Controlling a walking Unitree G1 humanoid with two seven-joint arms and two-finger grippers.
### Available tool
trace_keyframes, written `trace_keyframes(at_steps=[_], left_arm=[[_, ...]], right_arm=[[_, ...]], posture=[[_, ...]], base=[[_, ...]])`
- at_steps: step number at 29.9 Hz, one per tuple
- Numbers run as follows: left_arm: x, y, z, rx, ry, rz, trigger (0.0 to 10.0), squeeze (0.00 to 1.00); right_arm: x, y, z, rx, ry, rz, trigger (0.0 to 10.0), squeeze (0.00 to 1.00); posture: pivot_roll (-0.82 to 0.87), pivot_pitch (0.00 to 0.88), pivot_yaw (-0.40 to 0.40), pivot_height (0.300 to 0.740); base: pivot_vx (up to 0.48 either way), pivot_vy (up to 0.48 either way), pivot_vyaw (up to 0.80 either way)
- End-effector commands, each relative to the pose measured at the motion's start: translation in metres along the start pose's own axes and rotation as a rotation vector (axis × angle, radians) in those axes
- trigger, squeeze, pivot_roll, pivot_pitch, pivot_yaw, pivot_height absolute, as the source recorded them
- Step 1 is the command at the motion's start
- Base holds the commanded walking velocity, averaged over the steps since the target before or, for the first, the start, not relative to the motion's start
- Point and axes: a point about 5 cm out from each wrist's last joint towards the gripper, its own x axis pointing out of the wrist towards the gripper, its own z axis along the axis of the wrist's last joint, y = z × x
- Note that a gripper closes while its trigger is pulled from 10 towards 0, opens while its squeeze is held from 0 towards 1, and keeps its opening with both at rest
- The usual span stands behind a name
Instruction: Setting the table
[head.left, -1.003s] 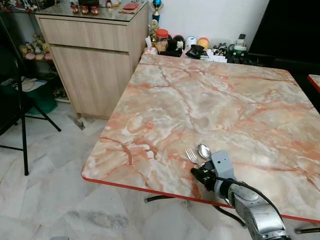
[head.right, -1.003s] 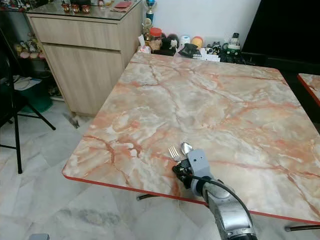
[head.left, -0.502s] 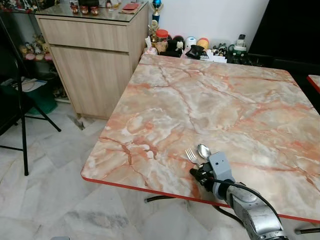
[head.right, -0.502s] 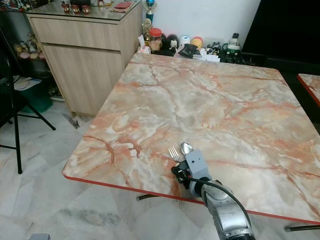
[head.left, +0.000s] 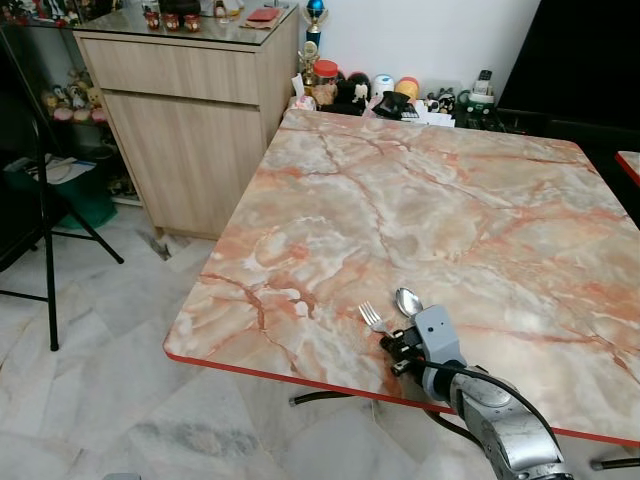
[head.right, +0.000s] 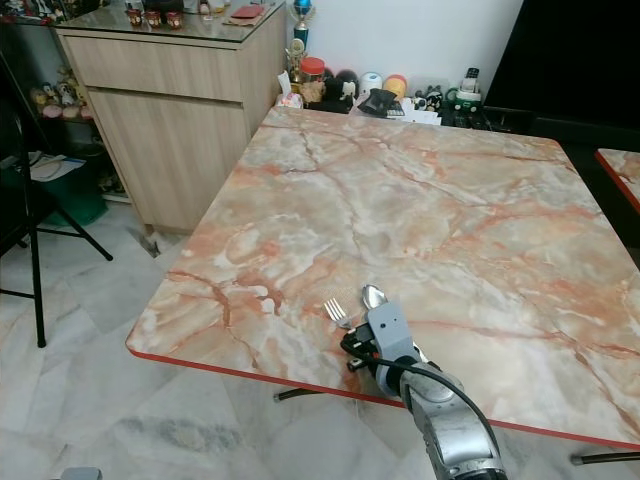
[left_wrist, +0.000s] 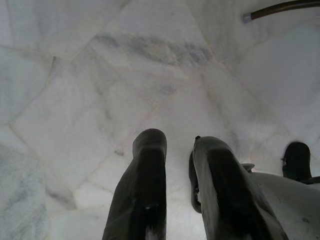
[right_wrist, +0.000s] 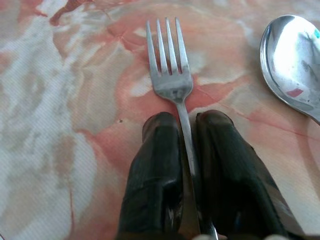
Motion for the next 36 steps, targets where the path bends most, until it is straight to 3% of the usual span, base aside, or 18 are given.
trace_keyframes(at_steps=[1, 10, 16, 17, 18, 19, 22, 23, 26, 28, 30, 32, 36], left_arm=[[-0.002, -0.001, -0.008, 0.02, 0.033, -0.011, 10.0, 0.0], [-0.002, -0.003, -0.009, 0.03, 0.04, -0.023, 10.0, 0.0], [-0.002, -0.003, -0.01, 0.033, 0.04, -0.021, 10.0, 0.0], [-0.002, -0.003, -0.01, 0.034, 0.041, -0.019, 10.0, 0.0], [-0.002, -0.003, -0.01, 0.034, 0.041, -0.019, 10.0, 0.0], [-0.002, -0.003, -0.01, 0.034, 0.041, -0.018, 10.0, 0.0], [-0.002, -0.003, -0.009, 0.035, 0.04, -0.017, 10.0, 0.0], [-0.002, -0.003, -0.01, 0.035, 0.041, -0.017, 10.0, 0.0], [-0.002, -0.003, -0.01, 0.036, 0.043, -0.016, 10.0, 0.0], [-0.002, -0.002, -0.01, 0.035, 0.043, -0.016, 10.0, 0.0], [-0.002, -0.002, -0.01, 0.036, 0.044, -0.016, 10.0, 0.0], [-0.002, -0.002, -0.011, 0.037, 0.045, -0.017, 10.0, 0.0], [-0.002, -0.004, -0.011, 0.04, 0.047, -0.02, 10.0, 0.0]], right_arm=[[-0.003, -0.002, -0.032, 0.021, 0.138, -0.022, 0.0, 0.0], [-0.003, -0.001, -0.035, 0.024, 0.145, -0.022, 0.0, 0.0], [-0.002, -0.005, -0.024, 0.04, 0.073, -0.064, 0.0, 0.0], [-0.002, -0.009, -0.013, 0.051, 0.003, -0.099, 4.2, 0.0], [-0.002, -0.012, -0.007, 0.057, -0.037, -0.118, 4.2, 0.0], [-0.002, -0.013, -0.002, 0.07, -0.068, -0.128, 10.0, 0.0], [-0.004, -0.015, 0.011, 0.076, -0.142, -0.146, 10.0, 0.0], [-0.007, -0.015, 0.034, 0.077, -0.254, -0.148, 10.0, 0.0], [-0.013, -0.012, 0.062, 0.054, -0.376, -0.139, 10.0, 0.0], [-0.013, -0.012, 0.065, 0.051, -0.391, -0.138, 10.0, 0.0], [-0.021, -0.01, 0.089, 0.056, -0.5, -0.14, 10.0, 0.0], [-0.024, -0.008, 0.1, 0.051, -0.541, -0.142, 10.0, 0.0], [-0.025, -0.002, 0.097, 0.042, -0.534, -0.121, 10.0, 0.0]], posture=[[0.07, 0.123, -0.025, 0.74], [0.07, 0.124, -0.024, 0.74], [0.07, 0.125, -0.023, 0.74], [0.07, 0.125, -0.024, 0.74], [0.07, 0.125, -0.024, 0.74], [0.07, 0.124, -0.024, 0.74], [0.07, 0.123, -0.023, 0.74], [0.06, 0.121, -0.021, 0.74], [0.06, 0.115, -0.022, 0.74], [0.06, 0.115, -0.022, 0.74], [0.06, 0.105, -0.024, 0.74], [0.06, 0.102, -0.024, 0.74], [0.06, 0.092, -0.026, 0.74]], base=[[0.0, 0.0, 0.0], [0.0, 0.0, 0.0], [0.0, 0.0, 0.0], [0.0, 0.0, 0.0], [0.0, 0.0, 0.0], [0.0, 0.0, 0.0], [0.0, 0.0, 0.0], [0.0, 0.0, 0.0], [0.0, 0.0, 0.0], [0.0, 0.0, 0.0], [0.0, 0.0, 0.0], [0.0, 0.0, 0.0], [0.0, 0.0, 0.0]])
